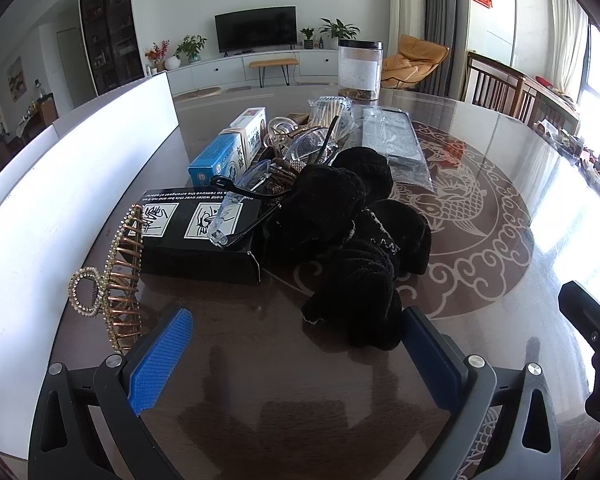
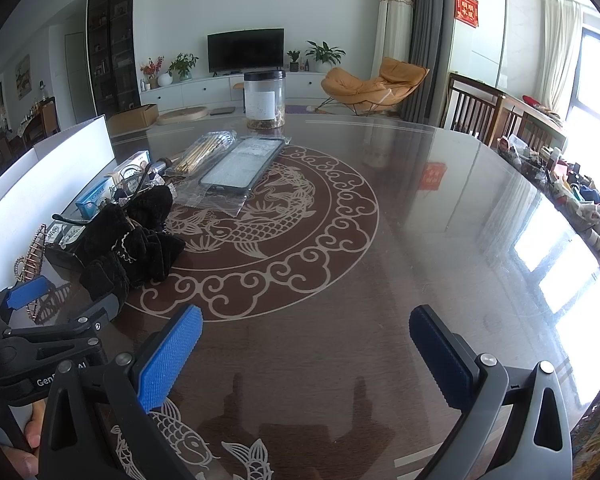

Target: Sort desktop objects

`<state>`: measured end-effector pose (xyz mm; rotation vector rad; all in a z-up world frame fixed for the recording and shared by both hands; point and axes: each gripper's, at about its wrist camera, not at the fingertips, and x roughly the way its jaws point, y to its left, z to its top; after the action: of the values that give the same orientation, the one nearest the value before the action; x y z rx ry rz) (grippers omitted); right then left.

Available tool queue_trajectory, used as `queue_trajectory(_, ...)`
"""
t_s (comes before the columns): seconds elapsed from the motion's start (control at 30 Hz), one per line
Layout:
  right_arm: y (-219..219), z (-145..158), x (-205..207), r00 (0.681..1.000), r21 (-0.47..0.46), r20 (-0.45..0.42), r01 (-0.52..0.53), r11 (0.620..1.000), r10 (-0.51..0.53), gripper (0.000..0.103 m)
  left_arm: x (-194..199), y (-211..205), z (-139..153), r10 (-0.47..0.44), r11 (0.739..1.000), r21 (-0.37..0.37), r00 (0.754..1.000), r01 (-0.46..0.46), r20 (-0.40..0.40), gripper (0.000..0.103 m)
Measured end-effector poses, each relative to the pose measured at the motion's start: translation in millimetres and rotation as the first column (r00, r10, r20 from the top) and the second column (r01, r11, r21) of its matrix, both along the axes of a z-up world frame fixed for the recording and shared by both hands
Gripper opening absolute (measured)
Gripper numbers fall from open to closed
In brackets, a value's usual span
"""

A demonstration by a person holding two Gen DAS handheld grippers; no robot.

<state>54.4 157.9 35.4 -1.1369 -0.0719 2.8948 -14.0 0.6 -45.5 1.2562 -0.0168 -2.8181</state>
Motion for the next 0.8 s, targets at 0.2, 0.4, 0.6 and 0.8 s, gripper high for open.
queue_trajectory(0.2, 2, 3, 1, 1.000, -0.015, -0.005, -0.001, 1.000, 0.001, 0.103, -3, 5, -2, -0.003, 1.000, -0.027, 1.000, 0.003, 0.024, 0.103)
queue_trajectory(0.4, 6, -2, -2, 1.000, -0.040, 0.022, 0.002, 0.999, -0.001, 0.103, -6, 11, -6, -0.026, 0.997, -0.072, 0.998, 0.030, 0.058, 0.103)
queue_trajectory(0.6, 9, -9, -6, 0.999, -0.052, 0.050, 0.015, 0.999, -0.012, 0.103, -8, 13, -8, -0.041, 0.996, -0.076, 0.996, 0.047, 0.075, 0.103)
queue_trajectory(0.8, 11, -13, -8, 0.997, -0.057, 0.081, 0.024, 0.998, -0.019, 0.103, -15, -1, -12, -0.041, 0.998, 0.042, 0.992, 0.036, 0.117, 0.103)
